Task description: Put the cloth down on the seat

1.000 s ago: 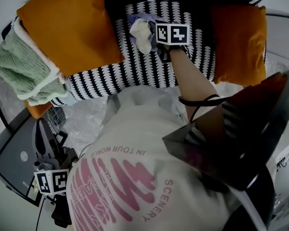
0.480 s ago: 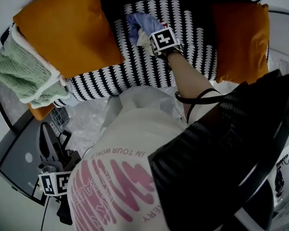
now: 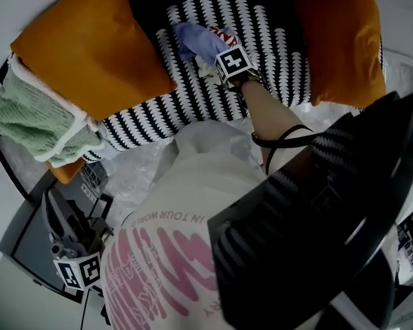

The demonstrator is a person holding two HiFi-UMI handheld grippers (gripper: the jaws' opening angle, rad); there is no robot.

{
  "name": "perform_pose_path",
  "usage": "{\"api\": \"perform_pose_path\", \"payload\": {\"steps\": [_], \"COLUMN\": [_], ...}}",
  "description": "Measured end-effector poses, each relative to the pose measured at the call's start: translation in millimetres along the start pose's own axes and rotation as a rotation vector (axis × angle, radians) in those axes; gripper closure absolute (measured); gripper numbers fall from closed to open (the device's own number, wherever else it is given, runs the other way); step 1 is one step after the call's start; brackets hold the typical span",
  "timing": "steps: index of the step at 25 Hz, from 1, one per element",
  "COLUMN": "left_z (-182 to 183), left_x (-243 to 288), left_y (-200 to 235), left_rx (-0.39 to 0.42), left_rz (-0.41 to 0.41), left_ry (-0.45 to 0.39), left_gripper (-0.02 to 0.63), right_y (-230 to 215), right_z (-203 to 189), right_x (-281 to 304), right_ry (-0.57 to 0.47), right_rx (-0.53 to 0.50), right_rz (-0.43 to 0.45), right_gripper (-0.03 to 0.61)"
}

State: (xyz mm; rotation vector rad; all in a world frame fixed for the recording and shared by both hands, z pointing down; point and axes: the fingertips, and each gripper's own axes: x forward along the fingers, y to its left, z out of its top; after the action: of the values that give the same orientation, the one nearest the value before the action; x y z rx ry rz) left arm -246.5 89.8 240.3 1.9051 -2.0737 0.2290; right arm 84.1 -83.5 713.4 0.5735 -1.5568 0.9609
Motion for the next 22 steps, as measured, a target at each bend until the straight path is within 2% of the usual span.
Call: {"api": "perform_pose_path", "payload": {"steps": [2, 4, 6, 9, 12, 15, 17, 19, 22], "left_z": [16, 25, 27, 22, 19, 27, 25, 19, 11], "left_x": [-1, -7, -16, -29, -38, -56, -67, -77, -88], "left_y": [3, 12, 20, 32, 43, 55, 64, 71, 83], "left_rx": [0.024, 0.01, 0.011, 0.033, 0.02, -0.002, -0.01, 0.002, 0.027], "left_rz": [-0.023, -0.024, -0.009, -0.007, -0.016, -0.015, -0.013, -0.02, -0.061], "left_ry": [-0.068, -0.126, -0.138, -0.138, -0.207, -0.252, -0.251, -0.232, -0.215], "left_gripper": [0.611, 0.611, 0.611, 0.611, 0.611, 0.611, 0.611, 0.611, 0.611], "right_y": [5, 12, 22, 34, 25, 31, 36, 44, 62], "right_z": [0, 1, -2, -2, 5, -14, -28, -44, -67], "right_x": [-1, -3, -7, -15, -27, -29, -30, -30, -32], "right_ry": [0.007, 0.005, 0.003, -0.024, -0.079, -0.062, -0.051, -0.055, -0.115], "right_rx": [0.007, 0.025, 0.029, 0.027, 0.079, 0.133, 0.146, 0.177, 0.269], "right_rz": [0.023, 0.043, 0.055, 0.036, -0.006, 0.003, 0.006, 0.004, -0.006], "right_gripper": [0.514, 0.512, 0.51, 0.428, 0.382, 0.361, 0.333, 0.332, 0.334]}}
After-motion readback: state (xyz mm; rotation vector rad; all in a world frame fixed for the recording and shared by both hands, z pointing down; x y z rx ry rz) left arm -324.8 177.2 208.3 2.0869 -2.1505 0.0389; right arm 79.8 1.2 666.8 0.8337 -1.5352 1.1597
